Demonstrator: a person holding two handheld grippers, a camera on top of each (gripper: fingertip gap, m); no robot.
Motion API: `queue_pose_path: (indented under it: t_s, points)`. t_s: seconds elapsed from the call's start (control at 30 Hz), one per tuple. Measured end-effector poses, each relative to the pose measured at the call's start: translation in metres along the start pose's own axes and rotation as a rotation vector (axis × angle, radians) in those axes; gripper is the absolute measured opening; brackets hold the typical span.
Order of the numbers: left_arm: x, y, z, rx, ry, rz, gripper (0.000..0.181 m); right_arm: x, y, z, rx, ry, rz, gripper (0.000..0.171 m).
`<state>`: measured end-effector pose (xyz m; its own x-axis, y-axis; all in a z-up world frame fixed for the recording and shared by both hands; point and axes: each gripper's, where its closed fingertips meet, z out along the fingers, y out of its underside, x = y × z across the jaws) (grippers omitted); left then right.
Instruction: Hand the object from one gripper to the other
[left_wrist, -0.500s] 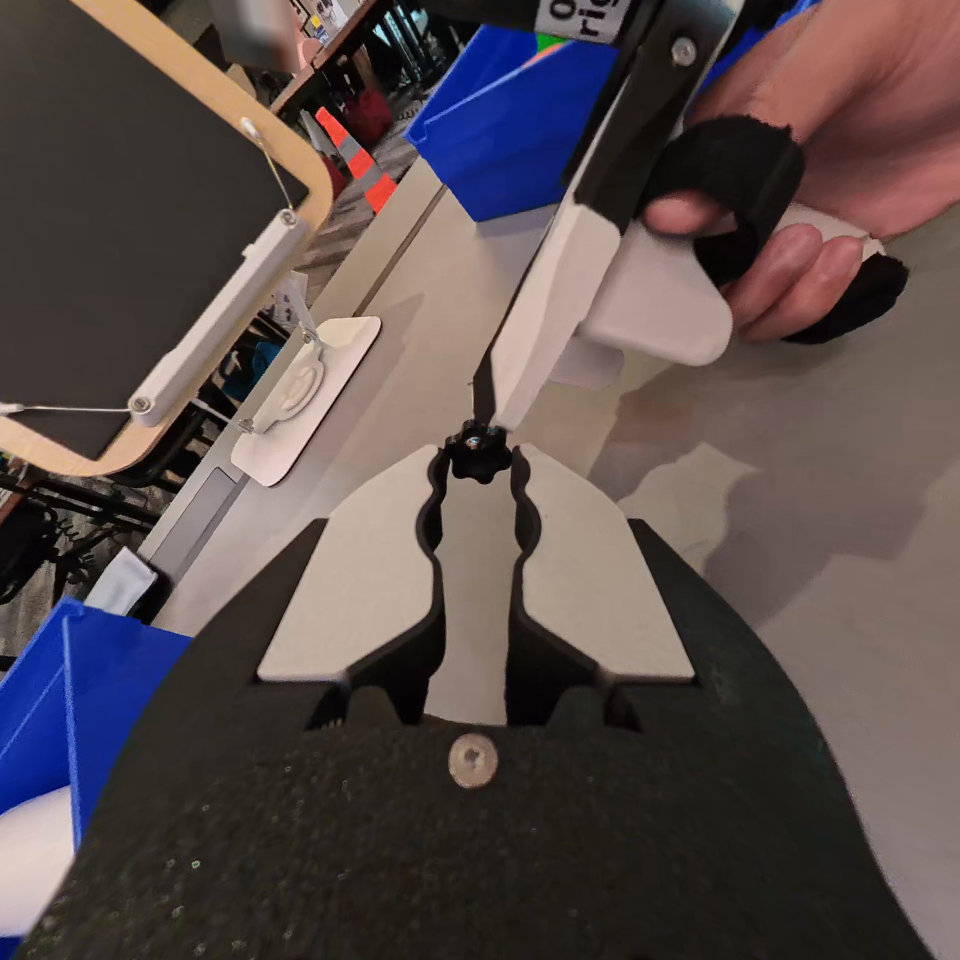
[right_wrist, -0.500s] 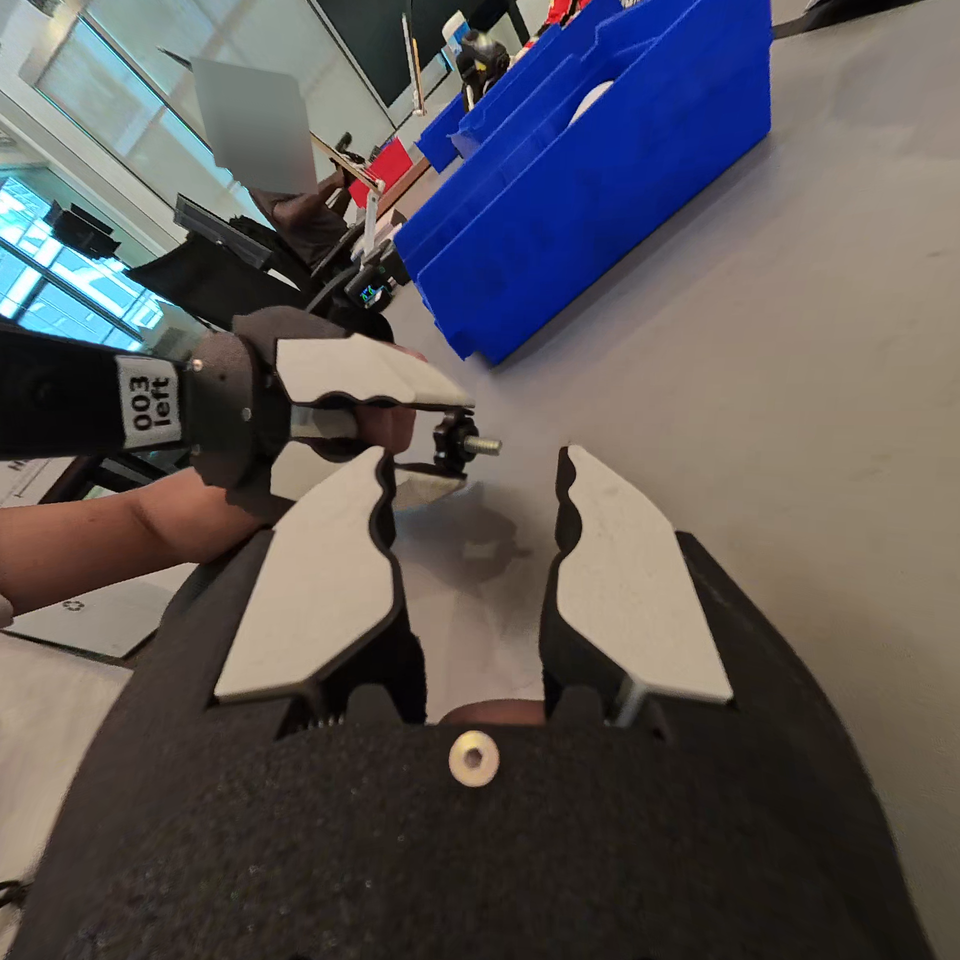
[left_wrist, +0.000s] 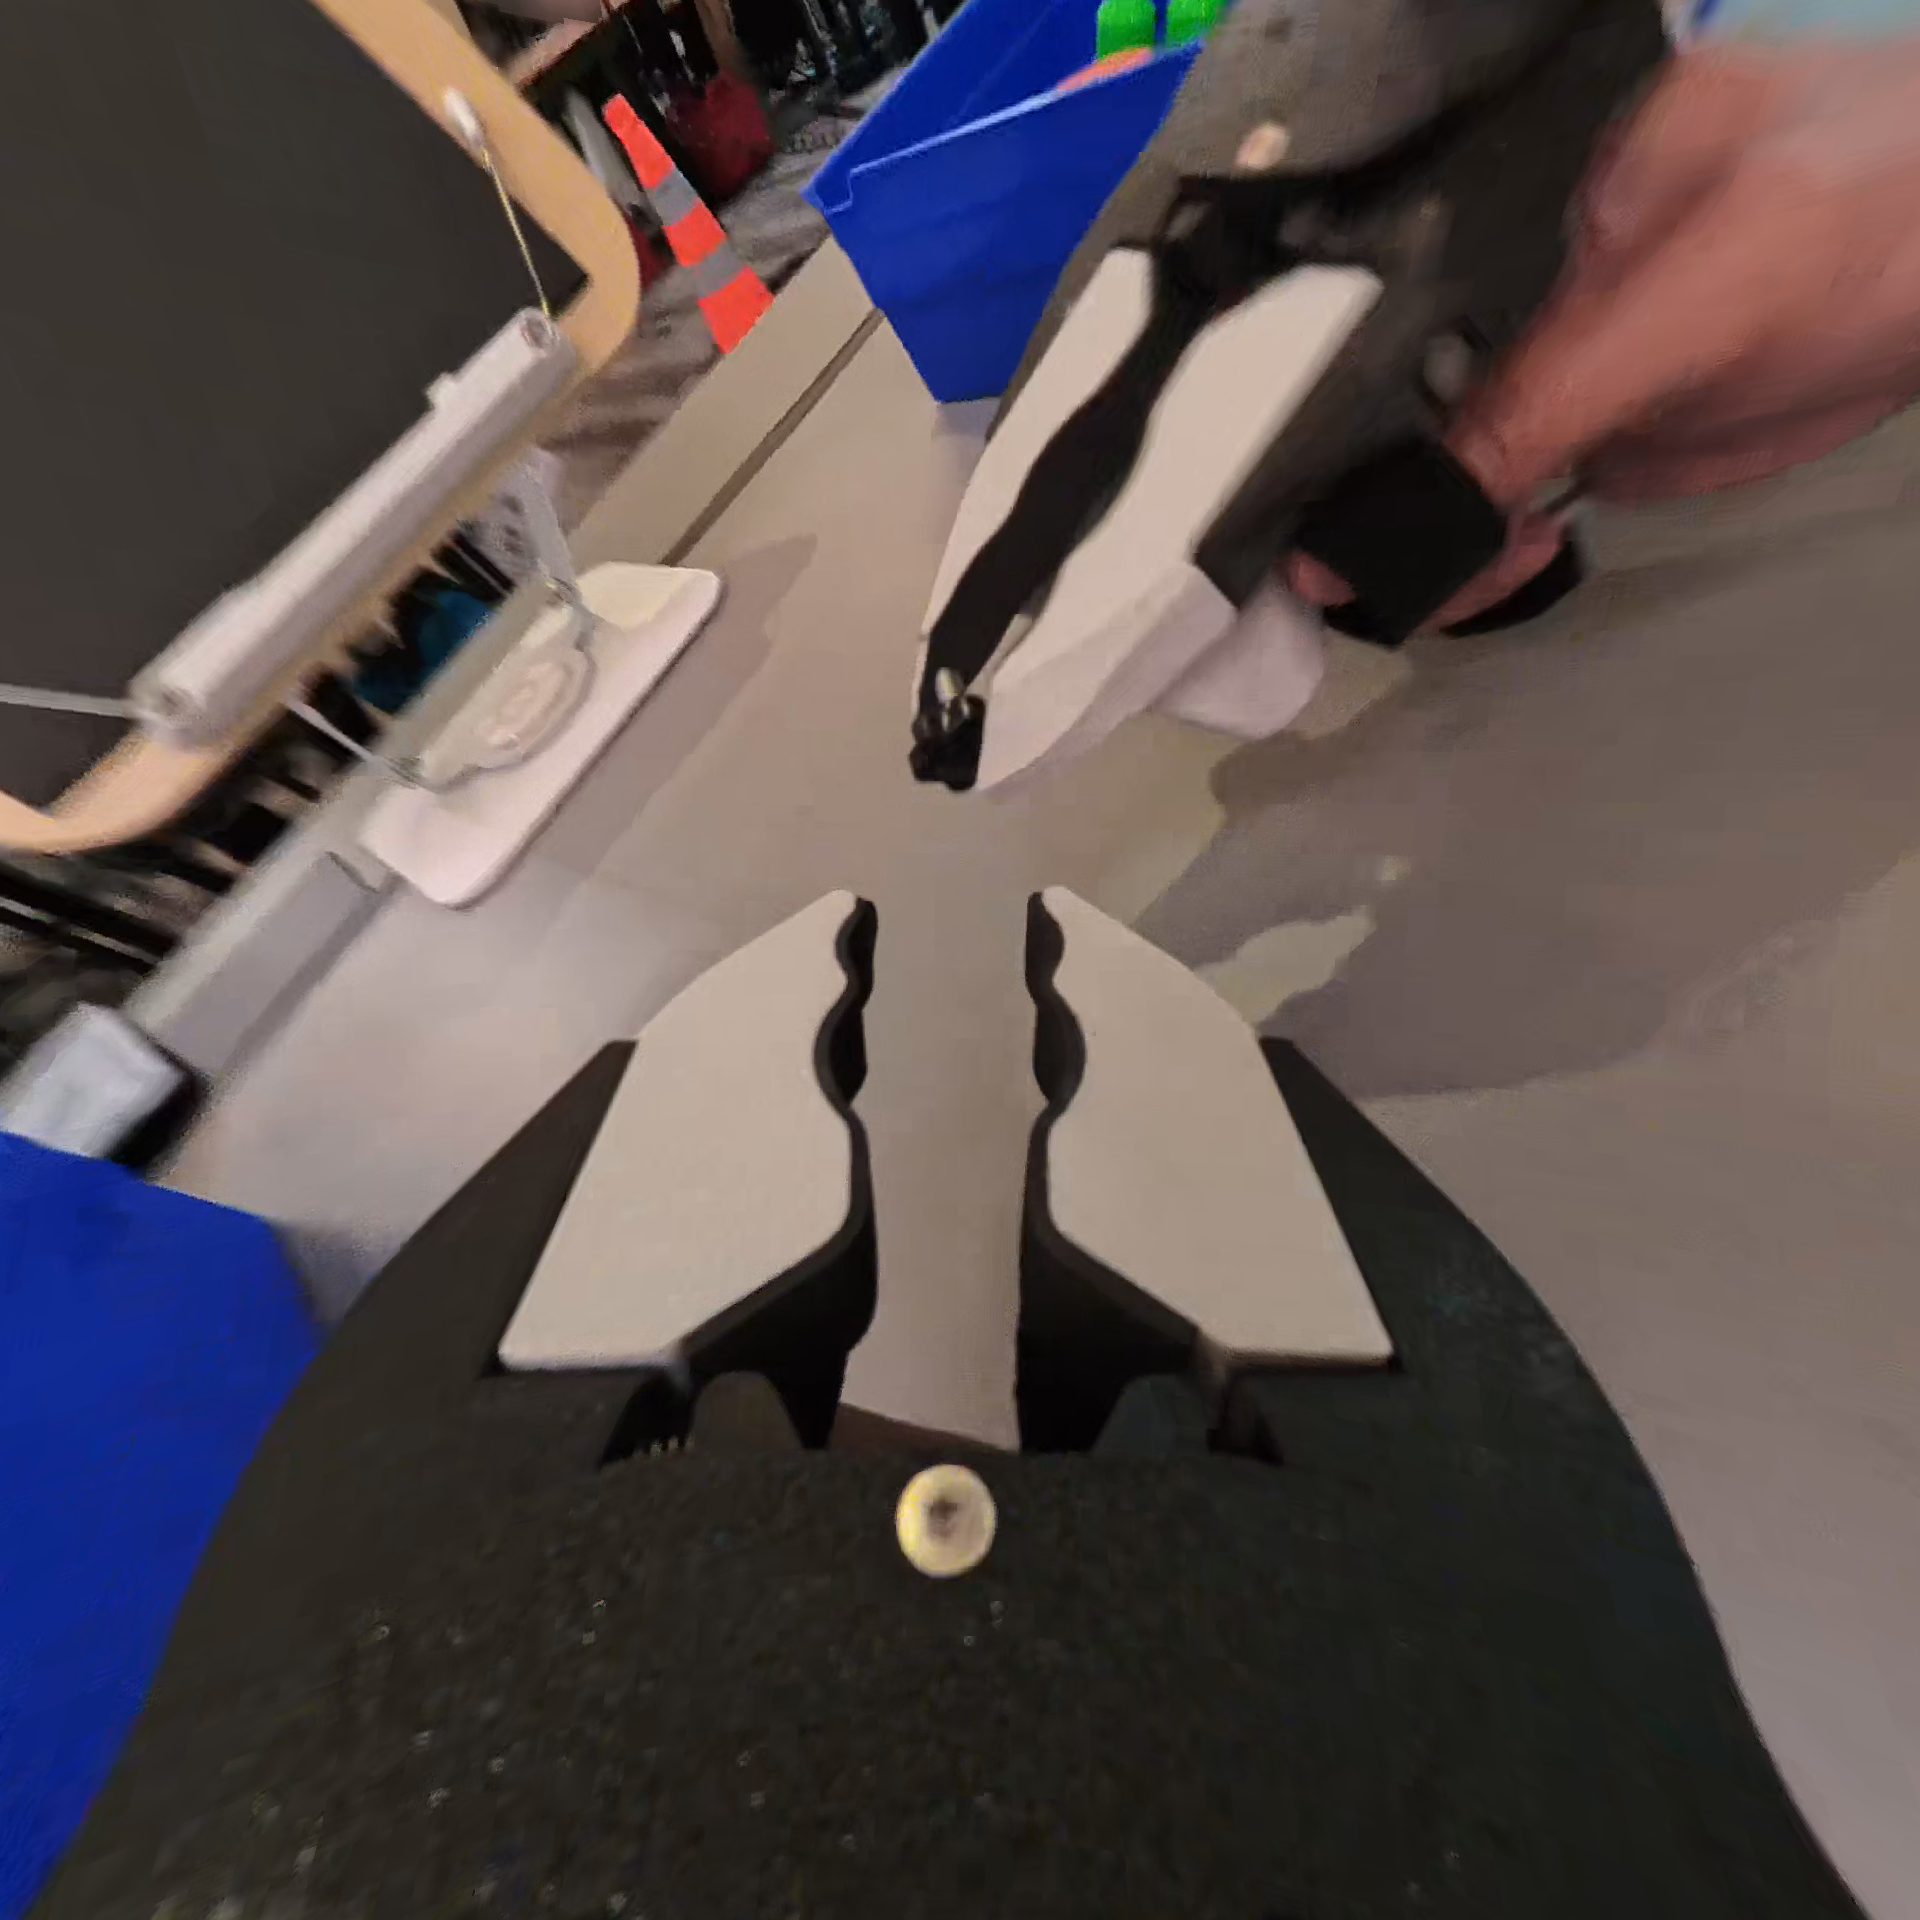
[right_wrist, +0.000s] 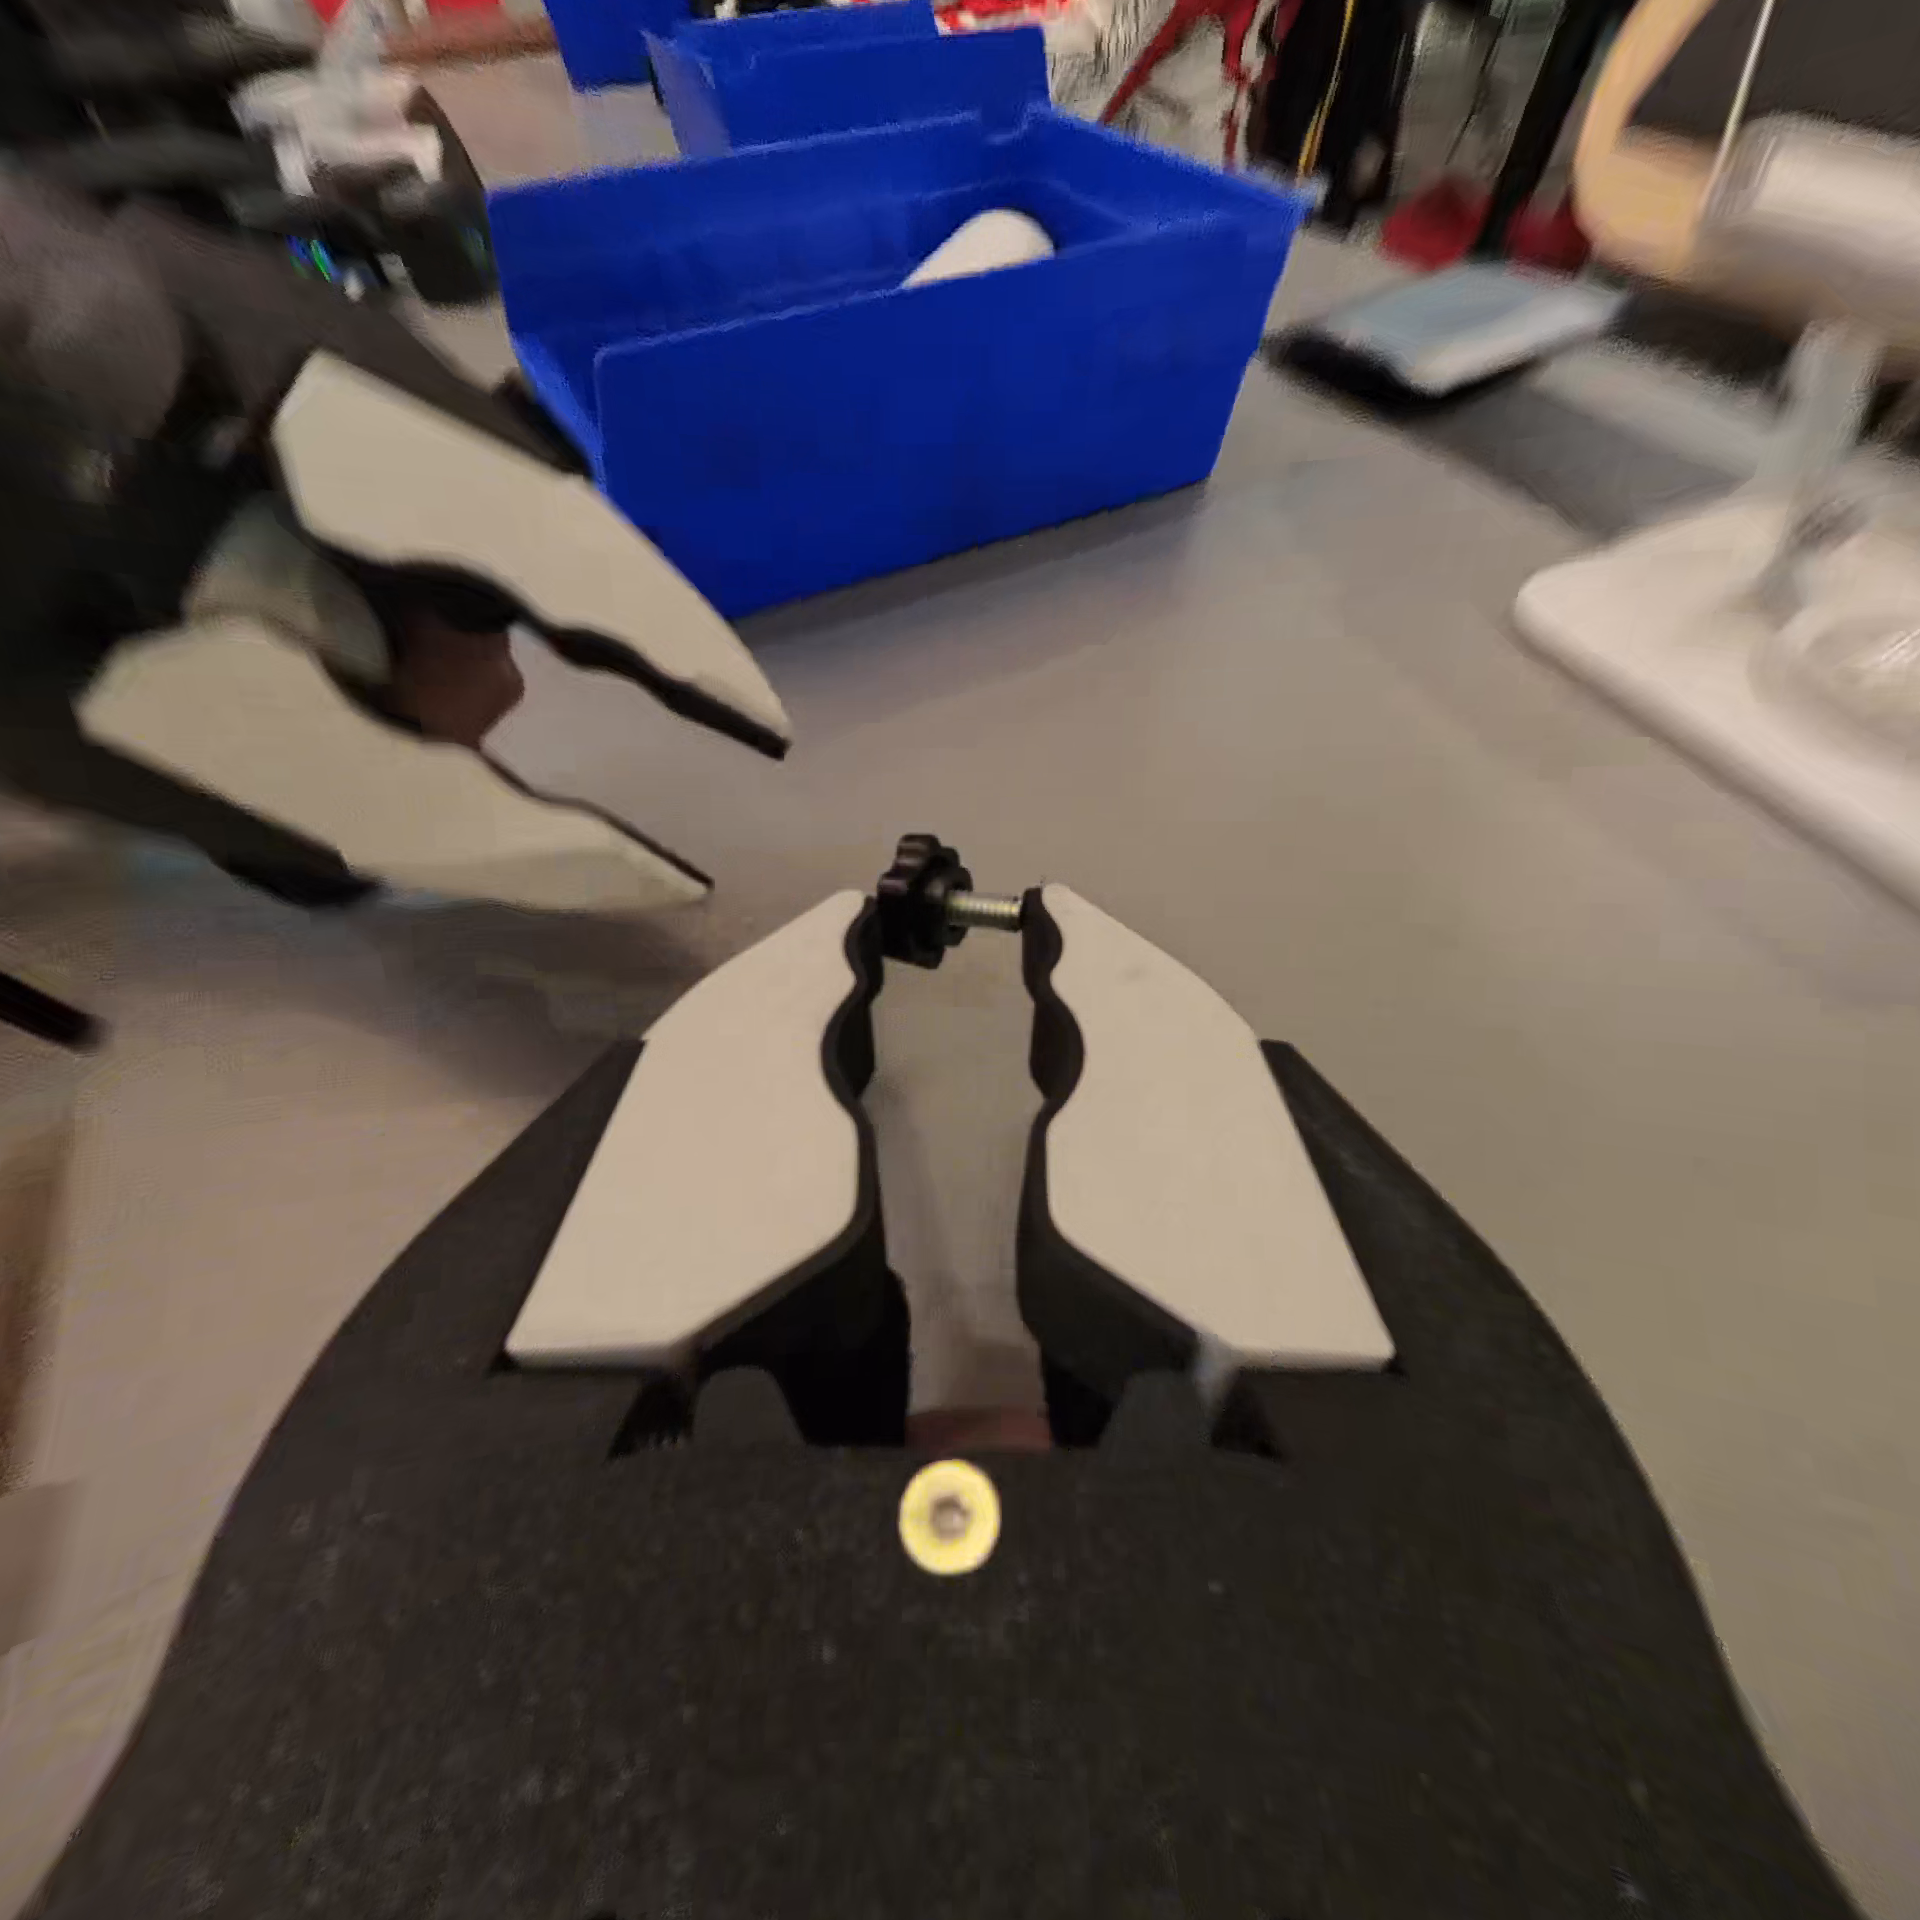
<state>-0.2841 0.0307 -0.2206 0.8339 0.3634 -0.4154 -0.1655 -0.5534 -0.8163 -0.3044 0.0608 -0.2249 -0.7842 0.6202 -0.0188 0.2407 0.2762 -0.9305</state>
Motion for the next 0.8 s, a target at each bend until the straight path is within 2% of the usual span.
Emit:
queue_pose_path:
  t_s: [0.03, 0.1, 0.23, 0.33, 0.43, 0.53, 0.67, 0.8]
  points:
    - [0.001, -0.002, 0.000, 0.010, 0.061, -0.110, 0.029, -0.002, -0.004, -0.004, 0.021, 0.018, -0.116, 0.026]
    - [0.013, -0.012, -0.003, 0.048, 0.279, -0.382, 0.042, -0.021, -0.016, -0.010, 0.129, -0.052, -0.287, 0.026]
    - [0.021, -0.039, -0.023, 0.202, 0.727, -0.899, 0.058, -0.047, -0.046, -0.034, 0.477, -0.252, -0.324, 0.025]
    - [0.017, -0.047, -0.034, 0.272, 0.897, -1.083, 0.058, -0.060, -0.049, -0.042, 0.527, -0.331, -0.379, 0.025]
    - [0.025, -0.051, -0.039, 0.267, 1.000, -1.115, 0.055, -0.075, -0.048, -0.040, 0.503, -0.360, -0.449, 0.025]
    - [0.034, -0.051, -0.040, 0.240, 1.034, -1.080, 0.048, -0.082, -0.038, -0.033, 0.447, -0.365, -0.508, 0.025]
    - [0.043, -0.050, -0.044, 0.221, 1.085, -1.042, 0.025, -0.083, -0.031, -0.028, 0.412, -0.371, -0.534, 0.025]
    - [0.042, -0.046, -0.040, 0.196, 1.058, -1.025, 0.024, -0.080, -0.028, -0.025, 0.394, -0.364, -0.514, 0.025]
